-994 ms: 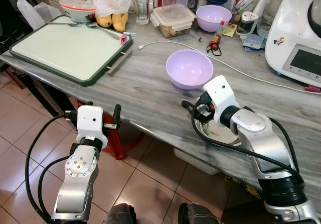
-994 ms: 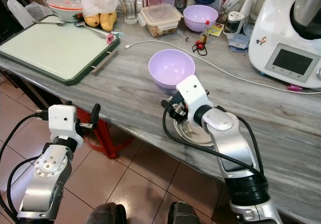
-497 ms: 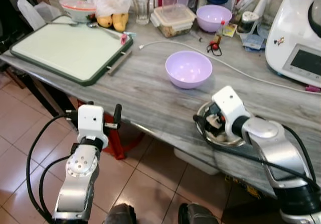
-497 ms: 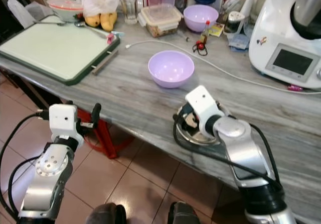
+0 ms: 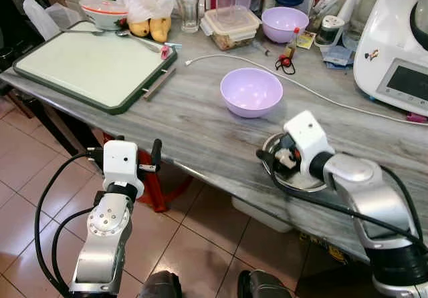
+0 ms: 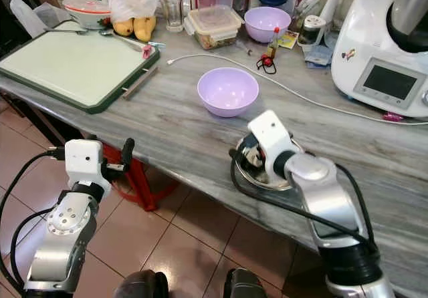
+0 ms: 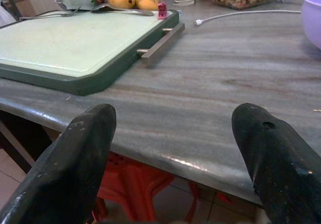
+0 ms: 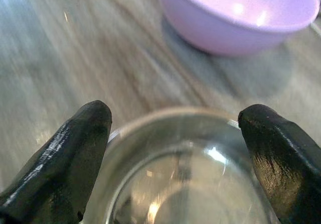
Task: Setting the table
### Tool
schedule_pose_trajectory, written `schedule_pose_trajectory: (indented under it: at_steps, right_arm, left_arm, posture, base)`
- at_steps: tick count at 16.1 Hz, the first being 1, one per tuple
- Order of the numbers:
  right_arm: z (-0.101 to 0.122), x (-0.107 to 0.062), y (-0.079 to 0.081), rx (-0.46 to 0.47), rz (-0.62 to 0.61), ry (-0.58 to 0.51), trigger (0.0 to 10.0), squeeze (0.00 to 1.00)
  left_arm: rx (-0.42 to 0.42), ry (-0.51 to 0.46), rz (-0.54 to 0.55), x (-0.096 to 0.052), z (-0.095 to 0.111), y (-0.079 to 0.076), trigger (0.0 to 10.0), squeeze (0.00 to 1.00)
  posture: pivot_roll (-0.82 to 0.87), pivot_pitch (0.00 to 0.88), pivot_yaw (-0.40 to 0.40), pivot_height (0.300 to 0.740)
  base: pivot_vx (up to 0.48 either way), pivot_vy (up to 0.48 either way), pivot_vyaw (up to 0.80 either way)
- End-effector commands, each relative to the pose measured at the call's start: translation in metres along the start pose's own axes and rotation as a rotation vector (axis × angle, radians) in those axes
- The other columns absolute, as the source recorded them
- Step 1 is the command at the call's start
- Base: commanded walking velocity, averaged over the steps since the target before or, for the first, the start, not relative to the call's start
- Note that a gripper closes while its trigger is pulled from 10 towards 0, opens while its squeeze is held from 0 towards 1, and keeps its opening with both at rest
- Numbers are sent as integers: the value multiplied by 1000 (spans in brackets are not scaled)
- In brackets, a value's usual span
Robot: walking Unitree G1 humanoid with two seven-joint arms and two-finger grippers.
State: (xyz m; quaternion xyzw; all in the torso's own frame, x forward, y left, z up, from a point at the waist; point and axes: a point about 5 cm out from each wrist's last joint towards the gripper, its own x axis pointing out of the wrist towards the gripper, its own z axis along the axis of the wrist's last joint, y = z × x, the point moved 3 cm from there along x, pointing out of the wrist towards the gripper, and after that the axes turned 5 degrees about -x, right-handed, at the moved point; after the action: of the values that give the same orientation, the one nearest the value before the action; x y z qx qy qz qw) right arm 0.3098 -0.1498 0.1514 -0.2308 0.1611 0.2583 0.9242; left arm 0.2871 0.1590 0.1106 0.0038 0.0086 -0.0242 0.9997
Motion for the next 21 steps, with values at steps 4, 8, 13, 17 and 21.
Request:
schedule_pose_trajectory:
  at_steps: [4, 8, 13, 17, 21]
  right_arm:
    - [17, -16, -27, -83, -60, -8, 10000, 0]
    - [-14, -26, -26, -117, -3, 127, 10000, 0]
    - [-29, -19, -2, -89, 104, 162, 10000, 0]
    - [-26, -14, 6, -59, 135, 141, 10000, 0]
    - [-13, -7, 12, -30, 154, 82, 10000, 0]
  left_arm:
    - [-9, 7, -6, 6, -1, 0, 10000, 0]
    - [-23, 9, -13, 6, -3, -4, 10000, 0]
    - [-22, 10, -12, 5, -3, -2, 10000, 0]
    - [-19, 16, -7, 1, -4, 0, 10000, 0]
    - [-14, 18, -5, 2, -4, 1, 10000, 0]
  posture:
    - [-48, 77, 11, 740]
    - [-58, 74, 9, 740]
    - [-44, 83, 9, 740]
    - [-33, 89, 8, 740]
    - [-30, 90, 10, 740]
  base:
    - [0, 0, 0]
    - [0, 0, 0]
    - [0, 0, 0]
    - [0, 0, 0]
    - [0, 0, 0]
